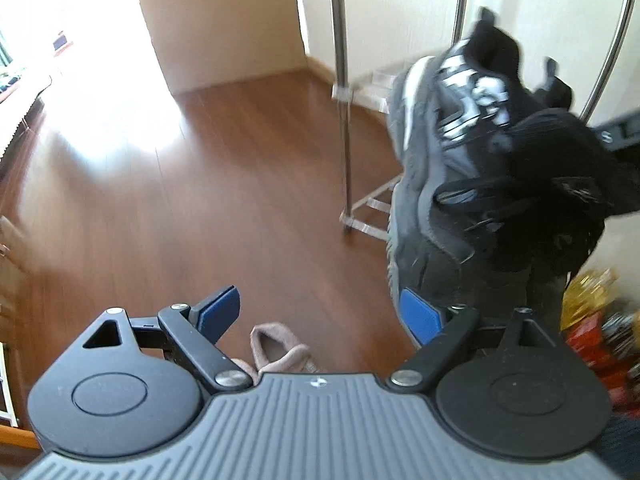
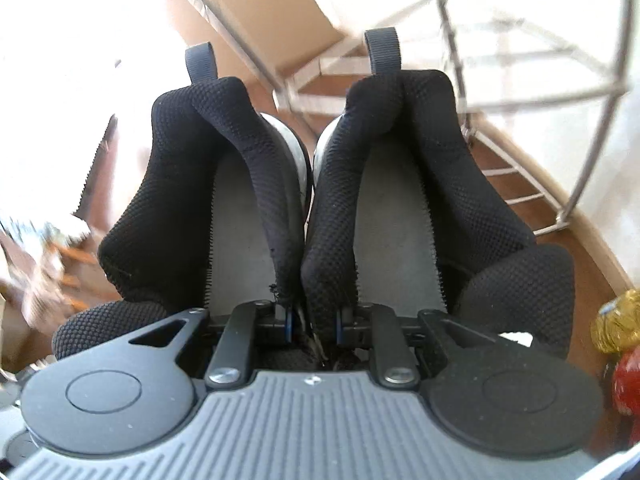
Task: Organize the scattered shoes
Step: 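Lift the black sneakers with the right gripper onto the chrome rack shelf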
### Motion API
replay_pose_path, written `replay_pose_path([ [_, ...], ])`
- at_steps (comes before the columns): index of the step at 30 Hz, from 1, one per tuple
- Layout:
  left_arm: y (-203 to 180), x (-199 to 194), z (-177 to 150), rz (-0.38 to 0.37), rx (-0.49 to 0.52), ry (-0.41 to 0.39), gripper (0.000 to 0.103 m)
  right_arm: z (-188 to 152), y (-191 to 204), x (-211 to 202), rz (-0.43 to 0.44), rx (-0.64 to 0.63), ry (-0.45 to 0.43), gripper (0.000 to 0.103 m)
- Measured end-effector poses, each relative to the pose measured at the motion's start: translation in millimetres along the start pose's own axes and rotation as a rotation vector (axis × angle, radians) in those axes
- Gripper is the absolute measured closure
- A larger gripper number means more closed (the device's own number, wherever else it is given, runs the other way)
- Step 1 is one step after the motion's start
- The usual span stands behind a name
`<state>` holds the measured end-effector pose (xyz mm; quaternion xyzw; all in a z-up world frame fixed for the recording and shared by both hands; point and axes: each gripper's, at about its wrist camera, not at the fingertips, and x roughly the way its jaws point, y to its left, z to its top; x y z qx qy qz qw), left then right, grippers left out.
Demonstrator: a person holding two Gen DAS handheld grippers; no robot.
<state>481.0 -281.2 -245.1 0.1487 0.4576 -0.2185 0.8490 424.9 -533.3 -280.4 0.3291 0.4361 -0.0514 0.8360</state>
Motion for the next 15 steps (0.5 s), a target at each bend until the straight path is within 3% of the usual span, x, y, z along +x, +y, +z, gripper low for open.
replay_pose_path([
  [4, -9, -75, 42, -0.04, -0.003, -0.099, 0.013, 33, 28, -96, 0.056, 0.057, -0.106, 0.087],
  [10, -29, -150, 107, -0.114, 0.006, -0.238, 0.013, 102, 60, -203, 0.111, 0.074, -0.253, 0.087],
  [15, -73, -181, 173, -0.123, 0.149, -0.353, 0.012, 191, 77, -254, 0.056, 0.041, -0.295, 0.087],
])
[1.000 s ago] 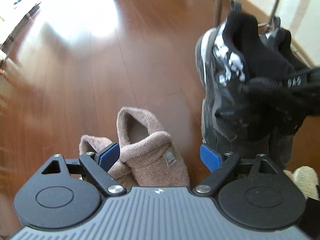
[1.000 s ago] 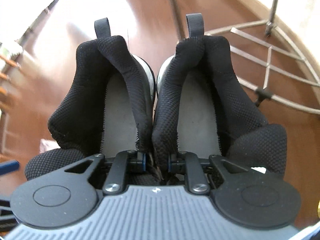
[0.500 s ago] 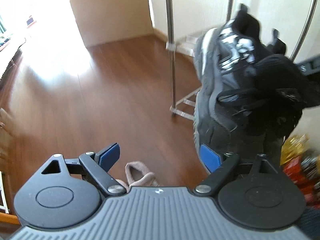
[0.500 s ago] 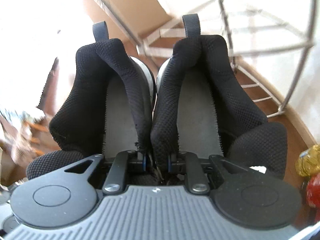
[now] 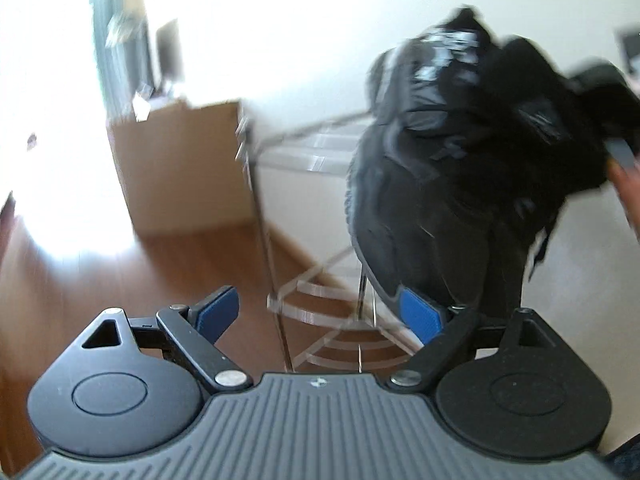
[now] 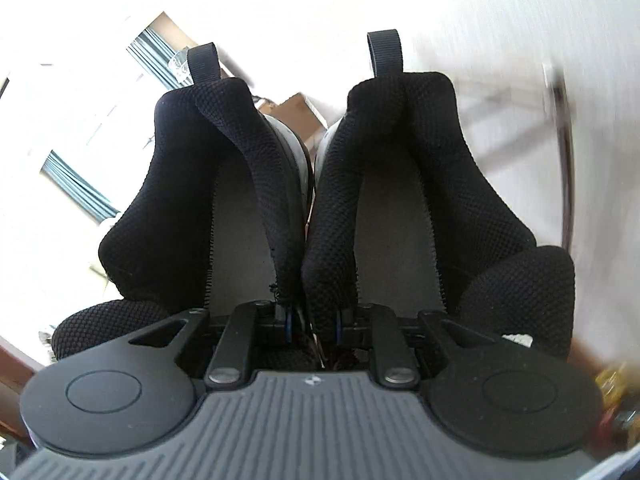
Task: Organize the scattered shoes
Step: 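Lift the black sneakers with the right gripper onto the chrome rack shelf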
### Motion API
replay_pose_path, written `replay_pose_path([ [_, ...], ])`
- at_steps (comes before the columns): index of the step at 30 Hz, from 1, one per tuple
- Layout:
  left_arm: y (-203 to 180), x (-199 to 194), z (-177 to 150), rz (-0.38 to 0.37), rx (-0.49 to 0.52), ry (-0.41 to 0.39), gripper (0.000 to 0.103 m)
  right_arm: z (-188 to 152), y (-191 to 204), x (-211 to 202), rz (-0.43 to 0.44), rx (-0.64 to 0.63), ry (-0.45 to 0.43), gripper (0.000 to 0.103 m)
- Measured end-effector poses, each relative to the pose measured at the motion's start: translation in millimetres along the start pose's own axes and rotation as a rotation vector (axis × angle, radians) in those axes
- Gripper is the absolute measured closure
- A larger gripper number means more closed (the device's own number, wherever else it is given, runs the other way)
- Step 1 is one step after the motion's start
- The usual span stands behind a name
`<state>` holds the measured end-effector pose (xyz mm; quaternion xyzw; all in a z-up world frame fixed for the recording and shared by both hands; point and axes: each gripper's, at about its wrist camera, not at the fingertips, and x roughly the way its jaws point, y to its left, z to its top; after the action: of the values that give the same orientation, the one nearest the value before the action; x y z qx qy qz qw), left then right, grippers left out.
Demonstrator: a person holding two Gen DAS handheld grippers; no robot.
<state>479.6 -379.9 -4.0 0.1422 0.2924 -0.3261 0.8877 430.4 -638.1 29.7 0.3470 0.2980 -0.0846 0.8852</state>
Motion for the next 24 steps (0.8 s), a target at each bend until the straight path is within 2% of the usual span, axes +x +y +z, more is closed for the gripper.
replay_pose_path([
  [3, -20, 18, 32, -0.018, 0.059, -0.017, 0.011, 61, 10, 10, -0.066, -0.037, 0.016, 0.087],
  [5, -33, 40, 56, -0.011, 0.1, -0.019, 0.011, 109, 18, 32, -0.13, -0.061, 0.054, 0.087],
  [8, -43, 71, 78, 0.01, 0.133, -0.018, 0.011, 161, 30, 73, -0.211, -0.104, 0.105, 0.087],
  [12, -49, 113, 92, 0.025, 0.137, 0.009, 0.011, 203, 41, 141, -0.321, -0.127, 0.191, 0.087],
  [15, -50, 145, 96, 0.049, 0.134, 0.045, 0.011, 220, 43, 188, -0.405, -0.129, 0.267, 0.086],
  [17, -49, 151, 96, 0.062, 0.127, 0.064, 0.011, 222, 42, 218, -0.454, -0.161, 0.329, 0.084],
  [21, -48, 159, 94, 0.073, 0.108, 0.096, 0.011, 235, 43, 239, -0.466, -0.208, 0.368, 0.076],
  [22, -49, 159, 95, 0.068, 0.103, 0.099, 0.011, 239, 46, 238, -0.463, -0.241, 0.352, 0.073],
  [23, -51, 156, 95, 0.06, 0.1, 0.096, 0.011, 243, 51, 233, -0.463, -0.284, 0.315, 0.066],
  [24, -53, 153, 96, 0.052, 0.098, 0.094, 0.011, 247, 56, 228, -0.466, -0.323, 0.275, 0.04],
])
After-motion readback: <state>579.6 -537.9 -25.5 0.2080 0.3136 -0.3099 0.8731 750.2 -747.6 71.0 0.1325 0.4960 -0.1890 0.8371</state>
